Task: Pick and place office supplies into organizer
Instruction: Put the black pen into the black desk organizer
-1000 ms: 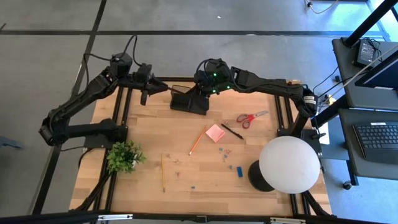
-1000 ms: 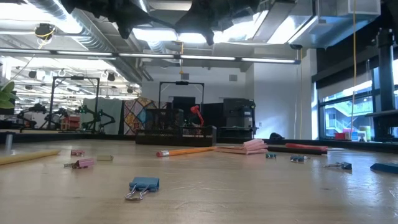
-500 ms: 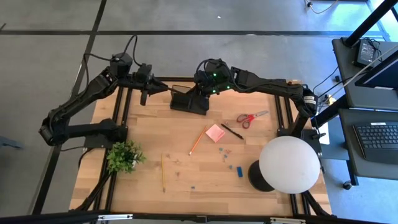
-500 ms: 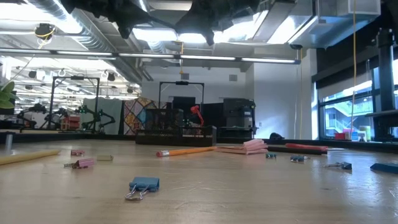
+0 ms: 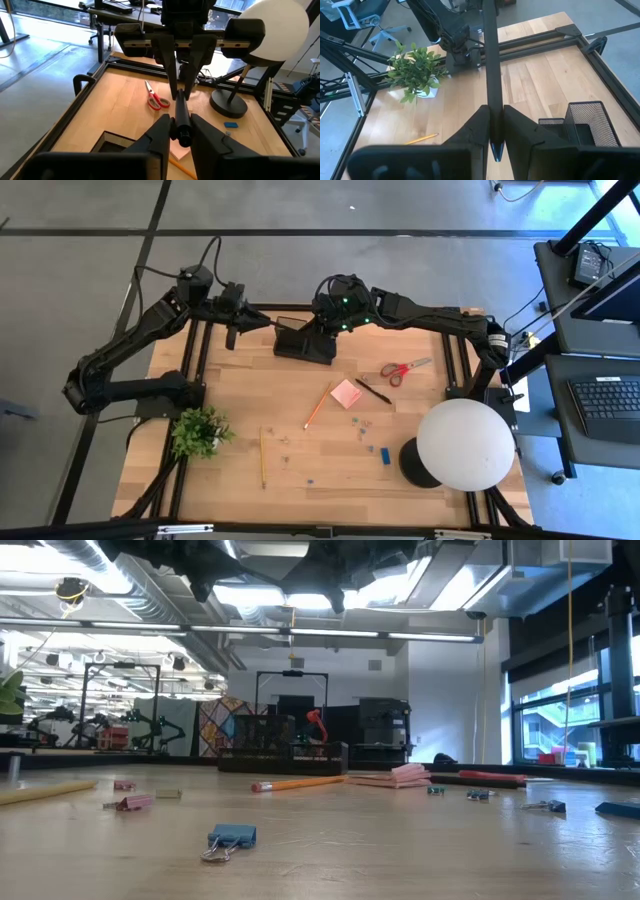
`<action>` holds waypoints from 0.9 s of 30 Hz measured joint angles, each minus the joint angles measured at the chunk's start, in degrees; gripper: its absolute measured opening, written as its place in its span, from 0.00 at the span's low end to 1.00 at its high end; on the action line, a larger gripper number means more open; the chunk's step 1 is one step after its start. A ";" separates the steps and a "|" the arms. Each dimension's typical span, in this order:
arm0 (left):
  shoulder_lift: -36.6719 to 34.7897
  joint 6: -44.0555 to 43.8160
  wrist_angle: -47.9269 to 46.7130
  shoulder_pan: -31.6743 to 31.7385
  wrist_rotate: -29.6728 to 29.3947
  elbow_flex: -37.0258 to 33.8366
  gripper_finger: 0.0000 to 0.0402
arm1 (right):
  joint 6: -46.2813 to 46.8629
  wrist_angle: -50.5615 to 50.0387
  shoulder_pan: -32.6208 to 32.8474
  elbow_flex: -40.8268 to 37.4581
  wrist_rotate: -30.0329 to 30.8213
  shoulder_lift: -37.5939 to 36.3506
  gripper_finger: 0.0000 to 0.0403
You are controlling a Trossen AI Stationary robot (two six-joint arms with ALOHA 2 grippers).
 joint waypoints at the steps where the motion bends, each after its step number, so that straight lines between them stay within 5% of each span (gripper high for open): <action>1: 0.00 -0.02 0.00 0.00 -0.15 0.00 0.17 | 0.03 0.02 0.00 0.00 0.00 0.00 0.12; 11: 0.00 0.00 -0.09 0.00 -0.29 0.00 0.30 | 0.11 -0.27 -0.02 -0.02 0.04 0.04 0.12; 27: 0.00 0.02 -1.08 0.04 -0.27 0.00 0.22 | -0.28 -1.03 0.00 -0.07 0.00 0.04 0.12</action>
